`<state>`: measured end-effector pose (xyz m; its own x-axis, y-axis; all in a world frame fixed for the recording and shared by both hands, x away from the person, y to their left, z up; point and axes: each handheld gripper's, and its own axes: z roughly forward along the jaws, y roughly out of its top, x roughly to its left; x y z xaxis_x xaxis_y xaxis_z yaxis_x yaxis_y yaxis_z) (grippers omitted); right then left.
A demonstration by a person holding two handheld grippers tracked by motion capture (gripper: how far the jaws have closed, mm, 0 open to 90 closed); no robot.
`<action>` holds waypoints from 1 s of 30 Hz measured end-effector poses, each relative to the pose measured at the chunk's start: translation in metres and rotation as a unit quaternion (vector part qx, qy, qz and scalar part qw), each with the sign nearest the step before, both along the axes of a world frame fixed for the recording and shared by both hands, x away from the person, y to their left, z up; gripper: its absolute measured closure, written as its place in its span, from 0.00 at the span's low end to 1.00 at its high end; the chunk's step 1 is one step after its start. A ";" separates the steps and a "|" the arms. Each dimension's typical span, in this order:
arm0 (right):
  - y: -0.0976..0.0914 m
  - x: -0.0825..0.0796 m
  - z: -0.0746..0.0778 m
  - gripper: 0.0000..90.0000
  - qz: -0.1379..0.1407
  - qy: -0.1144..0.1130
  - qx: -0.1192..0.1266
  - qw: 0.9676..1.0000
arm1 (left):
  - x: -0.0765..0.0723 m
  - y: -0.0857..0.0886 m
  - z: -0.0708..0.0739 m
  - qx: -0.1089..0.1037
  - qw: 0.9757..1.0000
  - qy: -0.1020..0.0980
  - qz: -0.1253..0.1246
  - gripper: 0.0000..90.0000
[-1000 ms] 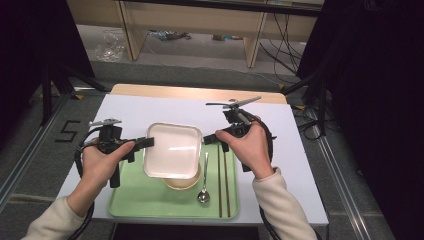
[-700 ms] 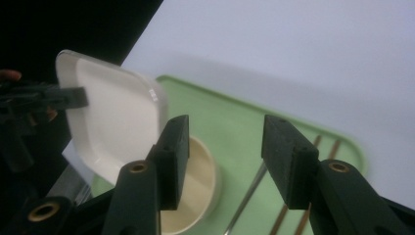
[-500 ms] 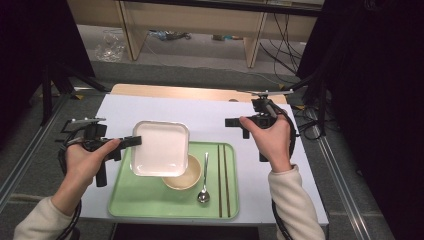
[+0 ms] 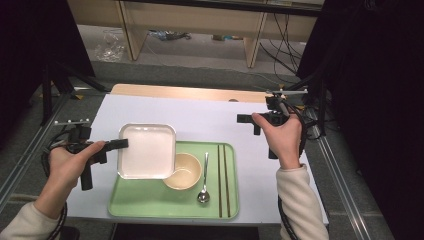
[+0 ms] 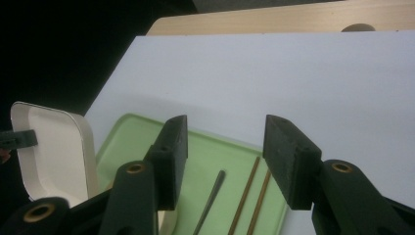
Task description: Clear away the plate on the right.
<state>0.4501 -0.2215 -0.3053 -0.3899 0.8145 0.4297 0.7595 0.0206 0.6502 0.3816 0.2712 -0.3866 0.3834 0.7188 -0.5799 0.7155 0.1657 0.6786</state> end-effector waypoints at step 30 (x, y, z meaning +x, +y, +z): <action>-0.016 0.004 -0.003 0.59 -0.023 0.030 0.021 0.999 | 0.011 0.049 -0.026 0.001 0.997 0.071 0.016 0.89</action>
